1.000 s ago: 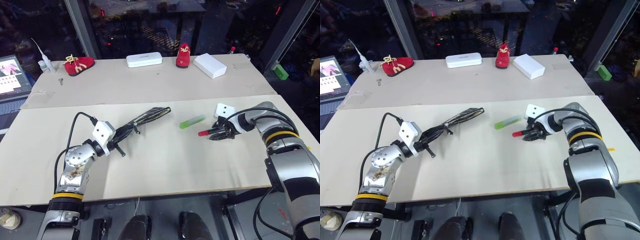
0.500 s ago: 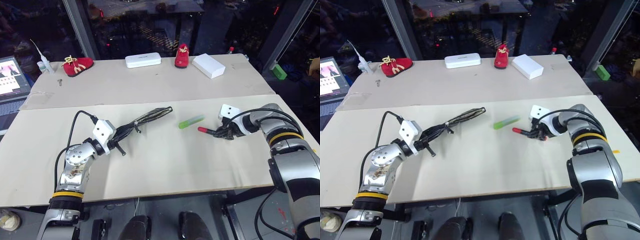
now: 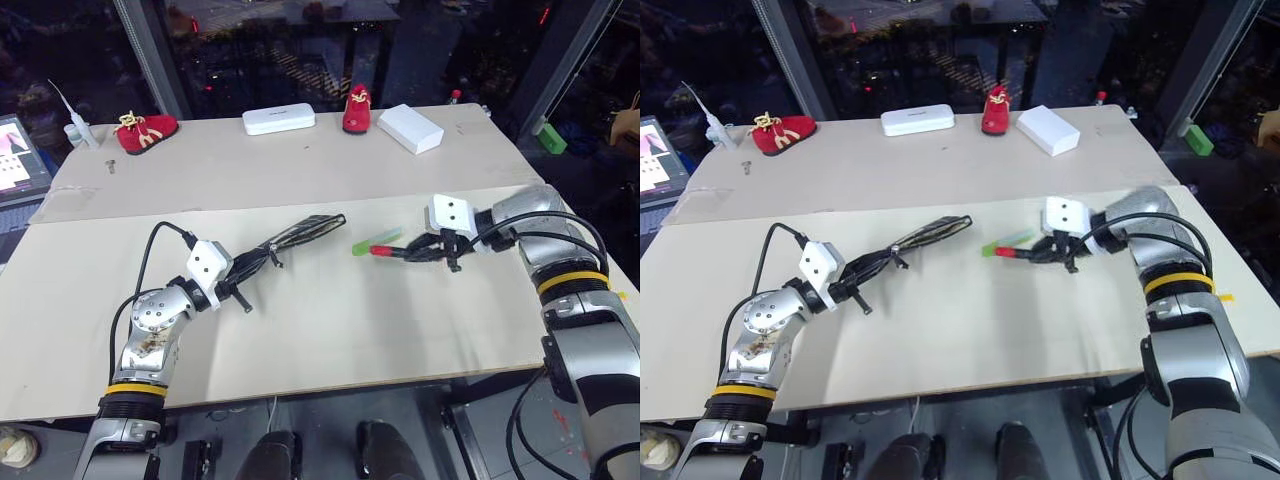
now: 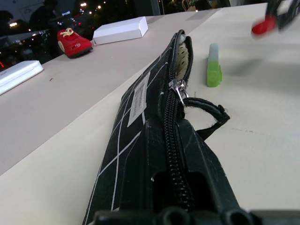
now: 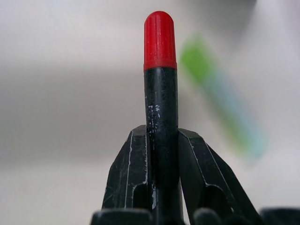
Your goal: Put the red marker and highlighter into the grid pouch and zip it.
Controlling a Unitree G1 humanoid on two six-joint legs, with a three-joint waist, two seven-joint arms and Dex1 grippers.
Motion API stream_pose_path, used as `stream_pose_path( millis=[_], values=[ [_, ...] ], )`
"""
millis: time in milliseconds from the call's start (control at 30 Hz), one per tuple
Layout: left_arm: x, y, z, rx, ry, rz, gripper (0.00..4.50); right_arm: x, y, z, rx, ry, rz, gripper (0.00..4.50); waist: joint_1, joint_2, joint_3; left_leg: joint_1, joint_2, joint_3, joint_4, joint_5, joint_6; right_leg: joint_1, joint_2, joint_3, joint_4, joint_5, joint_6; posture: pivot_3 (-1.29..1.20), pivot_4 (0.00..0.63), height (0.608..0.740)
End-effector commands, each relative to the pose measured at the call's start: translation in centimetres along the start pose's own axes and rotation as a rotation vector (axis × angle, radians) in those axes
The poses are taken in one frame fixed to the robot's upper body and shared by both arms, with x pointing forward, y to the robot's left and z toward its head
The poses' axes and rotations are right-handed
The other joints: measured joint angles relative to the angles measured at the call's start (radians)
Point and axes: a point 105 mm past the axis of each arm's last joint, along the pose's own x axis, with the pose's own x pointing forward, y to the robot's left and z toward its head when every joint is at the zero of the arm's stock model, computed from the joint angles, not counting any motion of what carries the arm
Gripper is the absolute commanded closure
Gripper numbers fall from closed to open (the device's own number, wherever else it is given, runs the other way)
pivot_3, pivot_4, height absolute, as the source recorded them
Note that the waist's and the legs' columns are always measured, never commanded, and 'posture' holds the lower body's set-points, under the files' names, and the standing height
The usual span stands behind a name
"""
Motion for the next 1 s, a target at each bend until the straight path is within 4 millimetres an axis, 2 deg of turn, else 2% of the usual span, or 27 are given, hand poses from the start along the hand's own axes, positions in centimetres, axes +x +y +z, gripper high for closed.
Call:
stream_pose_path(
  millis=[33,233,667,833,1000],
  values=[
    [0.0,0.0,0.7,0.016,-0.028,0.002,4.50,1.1,-1.1,4.3,-0.252,-0.015,-0.127,4.05,0.004,0.000,0.000,0.000,0.000,0.000,0.000,0.000,0.000,0.000,0.000,0.000,0.000,0.000,0.000,0.00,0.150,0.740],
    [0.1,-0.2,0.7,0.008,-0.033,0.000,4.50,3.6,-0.8,5.3,-0.418,0.089,-0.198,4.05,0.016,0.000,0.000,0.000,-0.001,0.000,0.001,0.000,0.000,0.000,0.000,0.000,0.000,0.000,0.000,0.00,0.150,0.740],
    [0.3,-0.2,0.8,0.002,-0.039,0.004,4.50,3.5,-3.4,5.4,-0.395,0.134,-0.292,4.05,0.008,0.000,0.000,0.000,0.000,0.000,0.001,0.000,0.000,0.000,0.001,-0.001,-0.001,0.000,0.000,0.00,0.150,0.740],
    [0.5,-0.6,0.7,-0.004,-0.043,-0.002,4.50,4.6,-3.2,4.3,-0.442,0.205,-0.263,4.05,0.009,0.000,0.000,0.000,0.000,0.000,0.001,0.000,0.000,0.000,0.000,0.000,-0.001,0.000,0.000,0.00,0.150,0.740],
    [0.8,-0.9,0.9,-0.018,-0.055,-0.003,4.50,5.9,-3.8,5.3,-0.472,0.204,-0.280,4.05,0.005,0.000,0.000,0.000,0.000,0.000,0.001,0.000,0.000,0.000,0.001,0.000,0.000,0.000,0.000,0.00,0.150,0.740]
  ],
)
